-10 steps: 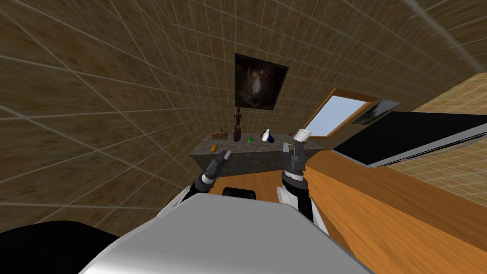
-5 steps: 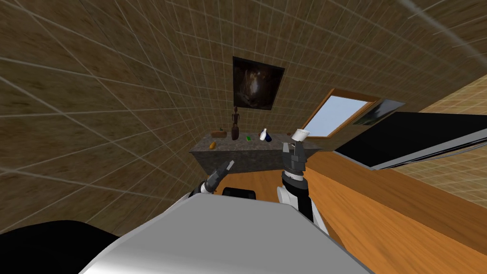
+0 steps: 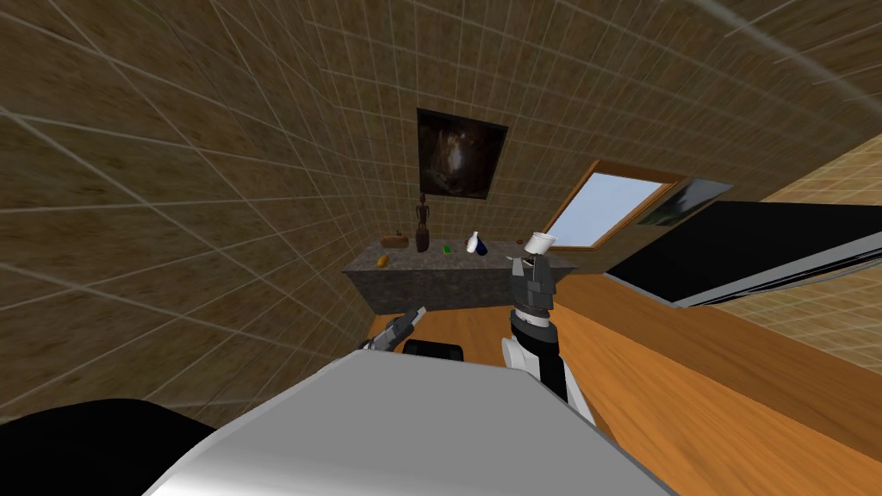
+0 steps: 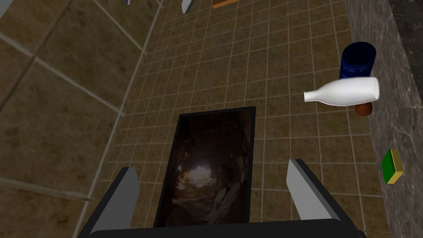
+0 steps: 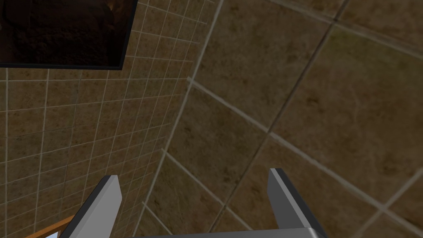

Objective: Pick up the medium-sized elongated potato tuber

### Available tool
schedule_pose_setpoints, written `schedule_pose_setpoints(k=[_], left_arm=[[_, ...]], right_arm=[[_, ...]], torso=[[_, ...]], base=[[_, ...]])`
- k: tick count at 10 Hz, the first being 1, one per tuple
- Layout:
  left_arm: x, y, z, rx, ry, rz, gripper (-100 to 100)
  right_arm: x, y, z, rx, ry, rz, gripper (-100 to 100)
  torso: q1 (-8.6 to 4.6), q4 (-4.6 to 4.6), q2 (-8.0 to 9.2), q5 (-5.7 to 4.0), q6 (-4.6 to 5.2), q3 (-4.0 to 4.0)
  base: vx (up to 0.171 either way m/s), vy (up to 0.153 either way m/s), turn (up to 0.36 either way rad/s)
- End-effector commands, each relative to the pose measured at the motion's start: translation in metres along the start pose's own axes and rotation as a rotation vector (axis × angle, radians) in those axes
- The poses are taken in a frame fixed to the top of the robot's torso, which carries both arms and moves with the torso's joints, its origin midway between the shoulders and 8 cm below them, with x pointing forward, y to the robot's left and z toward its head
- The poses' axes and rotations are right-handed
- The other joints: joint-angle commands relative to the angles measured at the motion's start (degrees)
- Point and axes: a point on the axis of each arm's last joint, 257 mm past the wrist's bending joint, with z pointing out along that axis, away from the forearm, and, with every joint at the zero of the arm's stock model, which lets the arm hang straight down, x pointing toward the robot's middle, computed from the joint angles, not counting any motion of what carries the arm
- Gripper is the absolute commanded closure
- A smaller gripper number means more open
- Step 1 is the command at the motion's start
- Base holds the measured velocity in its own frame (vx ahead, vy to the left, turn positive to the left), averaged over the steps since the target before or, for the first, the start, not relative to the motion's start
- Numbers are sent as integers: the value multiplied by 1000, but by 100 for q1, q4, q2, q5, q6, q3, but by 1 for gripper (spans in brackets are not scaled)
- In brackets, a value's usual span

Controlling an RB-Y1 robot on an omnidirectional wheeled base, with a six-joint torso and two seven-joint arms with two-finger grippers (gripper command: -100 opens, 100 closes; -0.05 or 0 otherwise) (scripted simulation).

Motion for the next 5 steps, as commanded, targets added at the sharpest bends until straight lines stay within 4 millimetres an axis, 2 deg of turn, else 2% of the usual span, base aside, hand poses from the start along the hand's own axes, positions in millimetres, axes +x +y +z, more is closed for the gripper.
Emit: schedule_pose_setpoints(k=[1,2,4,5], left_arm=[[11,3,-11,-28,39,-29,-100],[26,12,-24,-61,63,-96,-100],[30,16,-33,-87,100,-90,-100],[45,25,-50,-134,130,-156,-100]], right_arm=[[0,0,0,0,0,0,0],[0,0,0,0,0,0,0],[0,0,0,0,0,0,0],[0,0,0,0,0,0,0]], torso=[[0,0,0,0,0,0],[-1,0,1,-1,0,1],[-12,2,4,-4,0,3],[6,0,-2,0,0,-1]], base=[[-27,-77,10],[-45,-115,-18],[-25,-75,3],[-36,-63,-45]])
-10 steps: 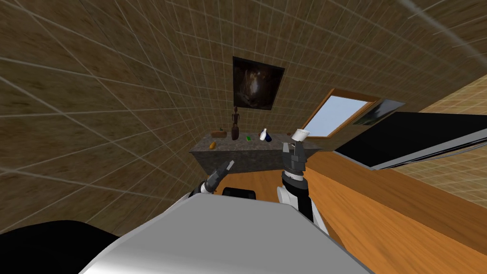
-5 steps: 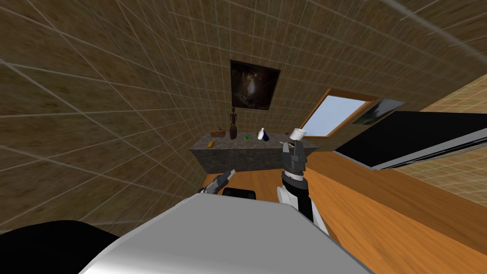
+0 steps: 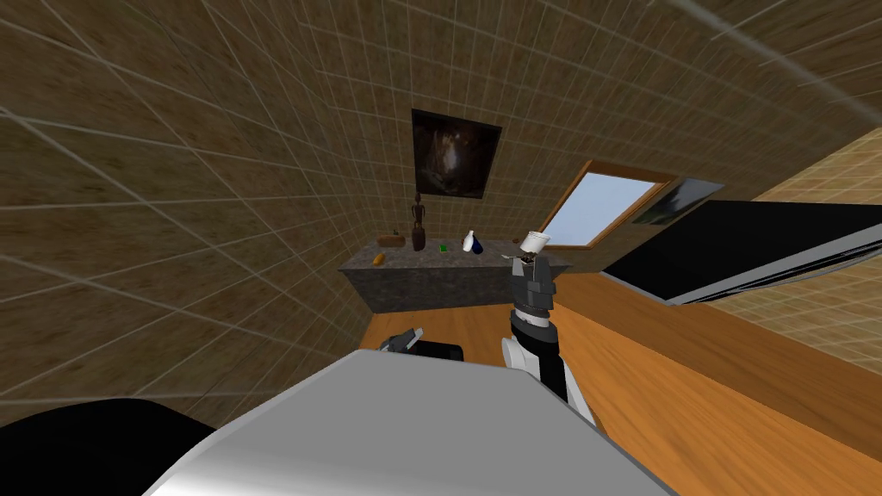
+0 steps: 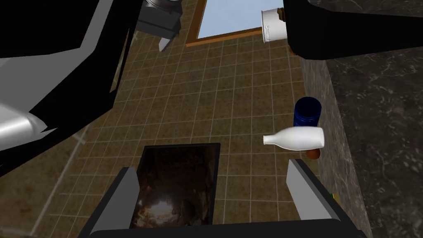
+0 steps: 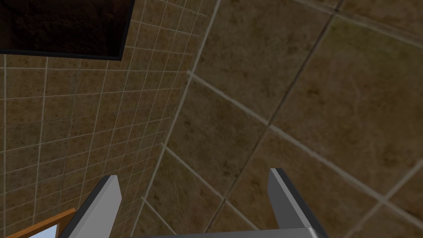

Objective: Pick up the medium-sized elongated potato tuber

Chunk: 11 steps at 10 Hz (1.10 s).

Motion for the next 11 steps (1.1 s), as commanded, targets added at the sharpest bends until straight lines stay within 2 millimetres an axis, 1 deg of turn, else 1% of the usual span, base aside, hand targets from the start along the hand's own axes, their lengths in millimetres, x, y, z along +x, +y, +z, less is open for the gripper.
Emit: schedule_pose_setpoints(k=[1,2,3,4,5,6,7,8,9,10,11], left_arm=[[11,10,-13,-42,40,-29,-100],[25,22,-29,-91,62,-96,-100],[27,25,-37,-116,90,-91,-100],[40,38,-55,-172,109,-156,-100],[41,40,-62,-192,130,-152,-100],[41,41,-64,-198,135,-151,-100],[52,53,-86,-264,154,-212,-100],[53,55,-94,-286,175,-208,-100],[62,66,-117,-355,186,-267,-100],[62,67,-126,-381,209,-261,-100],[68,78,-150,-452,213,-317,-100]], right_arm=[[0,0,0,0,0,0,0],[0,0,0,0,0,0,0],[0,0,0,0,0,0,0],[0,0,0,0,0,0,0],[0,0,0,0,0,0,0],[0,0,0,0,0,0,0],[0,0,0,0,0,0,0],[0,0,0,0,0,0,0],[0,0,0,0,0,0,0],[0,0,0,0,0,0,0],[0,0,0,0,0,0,0]], torso=[[0,0,0,0,0,0],[3,0,-2,0,0,-1],[-7,0,-2,-1,1,-1],[-5,-1,-6,-2,0,-3],[-5,-2,-9,-1,1,-5],[3,-2,-11,0,0,-6],[16,-2,-11,3,-1,-6],[13,-2,-12,3,2,-7],[14,-2,-13,2,0,-7],[9,-2,-12,2,2,-7],[13,-2,-13,2,-1,-7]], base=[[-28,-58,-15],[-26,-91,-59],[-16,-81,-30],[-4,-79,-95],[-5,-55,-36],[-6,-16,11],[-1,-35,-117],[-1,-35,-61],[-5,-48,-130],[-1,-37,-63],[12,-32,-174]])
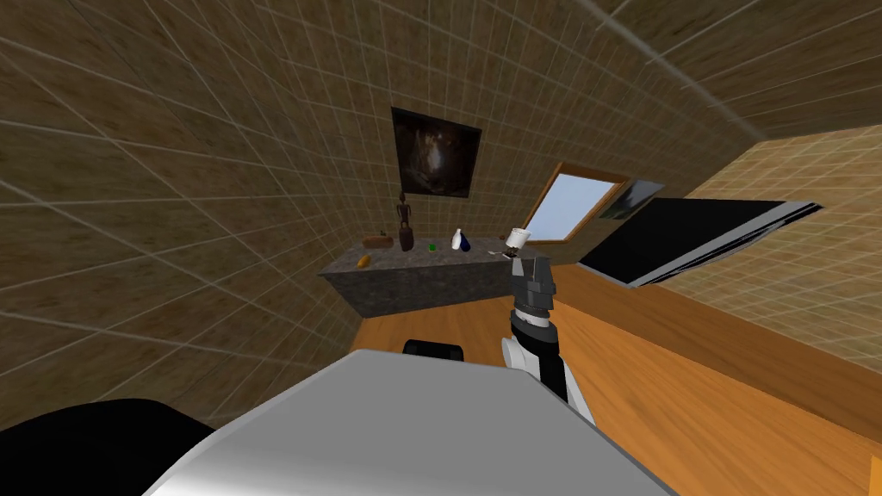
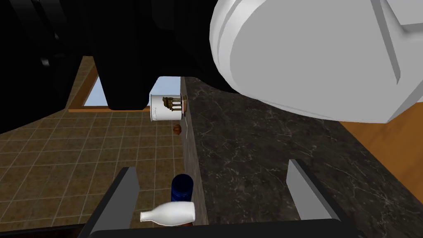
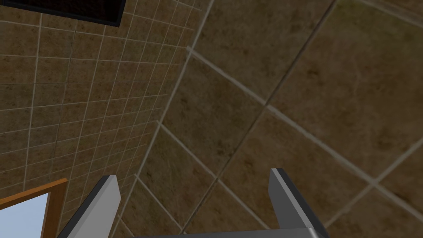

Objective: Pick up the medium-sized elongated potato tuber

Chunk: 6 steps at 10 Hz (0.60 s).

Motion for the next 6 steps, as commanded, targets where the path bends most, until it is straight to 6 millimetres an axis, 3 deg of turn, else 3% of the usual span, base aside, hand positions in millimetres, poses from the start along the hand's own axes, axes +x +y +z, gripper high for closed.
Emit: schedule_pose_setpoints(k=[1,2,3,6], left_arm=[[6,16,-17,-67,24,-25,-100],[10,37,-35,-137,24,-84,-100],[10,40,-46,-173,43,-74,-100],[11,80,-100,-352,41,-168,-100]], right_arm=[[0,0,0,0,0,0,0],[0,0,0,0,0,0,0],[0,0,0,0,0,0,0],[0,0,0,0,0,0,0]], torso=[[0,0,0,0,0,0],[4,0,-1,1,-4,-1],[5,-1,-4,1,0,-2],[11,-1,-6,3,-3,-4]], base=[[14,-16,-80],[19,-18,-150],[17,-10,-92],[25,-4,-166]])
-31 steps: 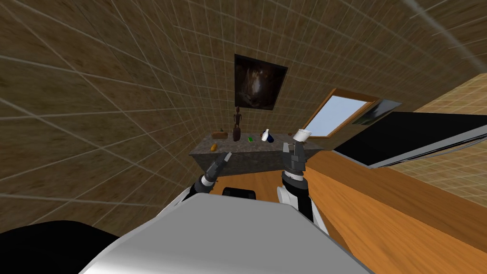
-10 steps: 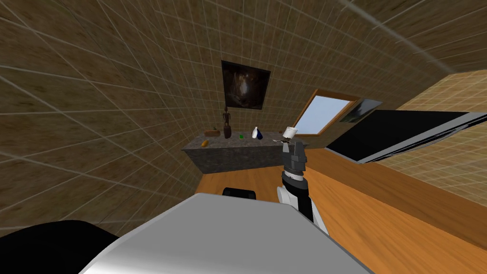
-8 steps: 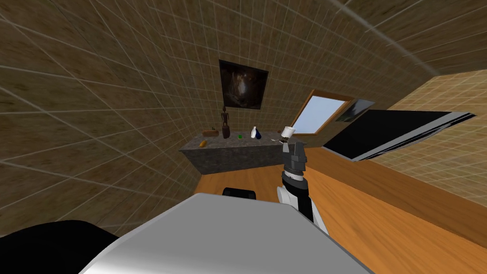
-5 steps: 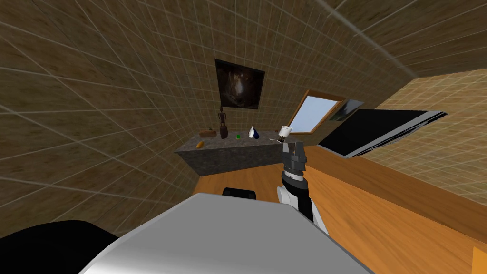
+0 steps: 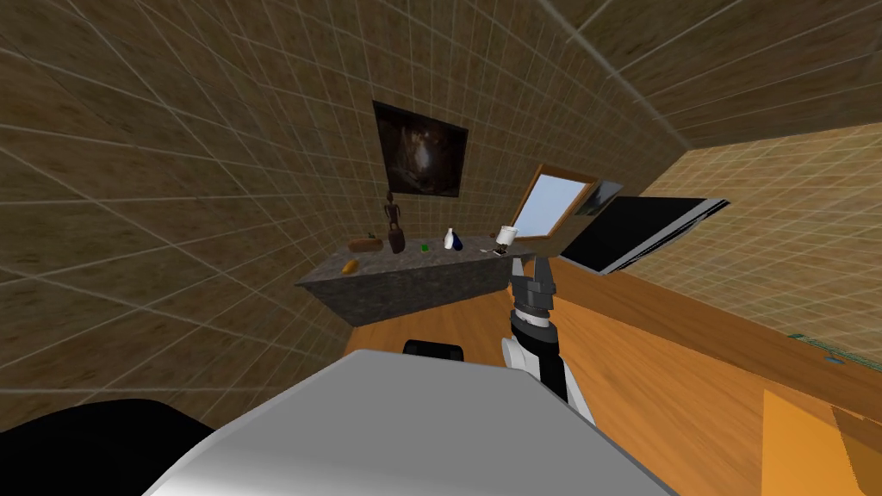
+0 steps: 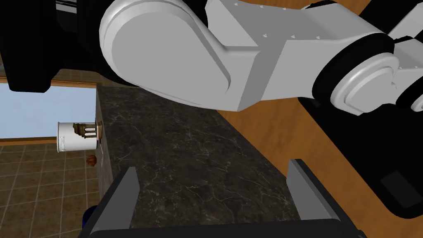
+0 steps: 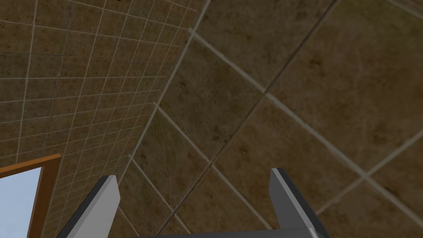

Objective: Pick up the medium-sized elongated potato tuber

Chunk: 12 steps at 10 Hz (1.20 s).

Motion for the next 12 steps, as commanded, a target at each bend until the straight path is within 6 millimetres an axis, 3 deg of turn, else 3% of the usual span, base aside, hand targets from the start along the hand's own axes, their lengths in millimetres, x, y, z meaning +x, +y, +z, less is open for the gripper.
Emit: schedule_pose_setpoints(k=[1,2,3,4,5,7,8,9,10,11,12], left_arm=[[-2,19,-21,-75,5,-18,-100],[-3,20,-23,-81,7,-16,-100],[-7,42,-42,-159,-8,-61,-100],[-9,45,-51,-186,1,-52,-100],[-16,66,-77,-273,-16,-89,-100],[-17,67,-82,-288,-12,-84,-100],[-26,85,-111,-380,-33,-113,-100],[-27,85,-114,-387,-31,-110,-100],[-38,100,-142,-471,-59,-137,-100],[-39,100,-147,-482,-57,-133,-100],[-51,111,-176,-562,-89,-156,-100]], right_arm=[[0,0,0,0,0,0,0],[0,0,0,0,0,0,0],[0,0,0,0,0,0,0],[0,0,0,0,0,0,0],[0,0,0,0,0,0,0],[0,0,0,0,0,0,0],[0,0,0,0,0,0,0],[0,0,0,0,0,0,0],[0,0,0,0,0,0,0],[0,0,0,0,0,0,0],[0,0,0,0,0,0,0]], torso=[[0,0,0,0,0,0],[2,0,1,1,-3,0],[0,1,5,1,-5,3],[1,0,-1,0,3,0],[3,0,-1,1,-4,-1],[8,-1,-7,3,-3,-4],[4,0,1,3,-7,1],[6,0,-1,1,0,-1],[8,0,-2,4,-3,-1],[14,-2,-10,3,2,-5],[14,-2,-8,5,-5,-5]], base=[[26,8,-135],[12,6,-5],[28,3,-242],[28,14,-134],[44,19,-209],[29,22,-76],[30,19,-206],[28,30,-151],[49,40,-288],[40,47,-145],[41,55,-222]])
